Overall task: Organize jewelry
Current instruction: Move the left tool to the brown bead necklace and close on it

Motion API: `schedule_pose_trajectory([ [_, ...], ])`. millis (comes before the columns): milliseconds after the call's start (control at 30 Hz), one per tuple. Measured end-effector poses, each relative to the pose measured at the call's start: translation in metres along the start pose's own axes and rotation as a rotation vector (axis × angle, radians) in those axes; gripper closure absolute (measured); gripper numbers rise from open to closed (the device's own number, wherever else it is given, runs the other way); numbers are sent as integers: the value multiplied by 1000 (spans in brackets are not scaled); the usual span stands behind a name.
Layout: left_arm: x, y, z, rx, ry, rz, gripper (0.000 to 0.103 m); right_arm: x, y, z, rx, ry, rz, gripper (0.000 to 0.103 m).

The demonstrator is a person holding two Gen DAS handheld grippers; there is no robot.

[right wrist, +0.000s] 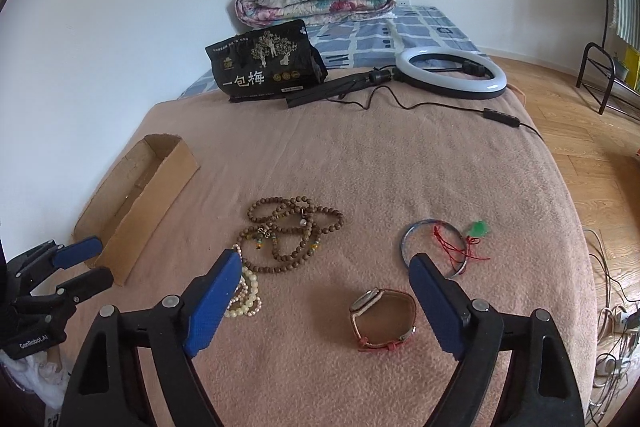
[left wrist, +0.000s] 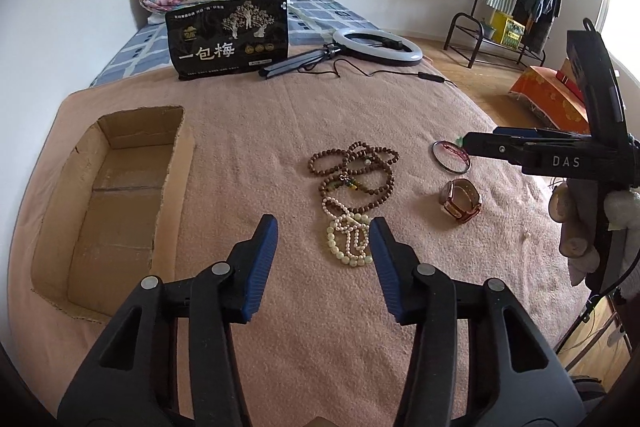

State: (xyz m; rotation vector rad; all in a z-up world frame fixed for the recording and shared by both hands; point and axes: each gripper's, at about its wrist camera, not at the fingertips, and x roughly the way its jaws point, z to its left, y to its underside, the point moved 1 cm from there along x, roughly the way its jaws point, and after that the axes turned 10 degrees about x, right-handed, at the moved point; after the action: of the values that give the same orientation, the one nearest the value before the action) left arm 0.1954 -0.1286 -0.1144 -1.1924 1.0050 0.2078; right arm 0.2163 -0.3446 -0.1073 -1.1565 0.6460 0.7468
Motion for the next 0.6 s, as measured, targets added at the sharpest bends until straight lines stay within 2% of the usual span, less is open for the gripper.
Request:
schedule_pose_trajectory([
  [333,72,-4,1,-28,46,92,68,68,-13,1,20,-15,157,29],
  [600,104,-1,10,-84,96,139,79,110,-17,3,43,-34,288,41],
])
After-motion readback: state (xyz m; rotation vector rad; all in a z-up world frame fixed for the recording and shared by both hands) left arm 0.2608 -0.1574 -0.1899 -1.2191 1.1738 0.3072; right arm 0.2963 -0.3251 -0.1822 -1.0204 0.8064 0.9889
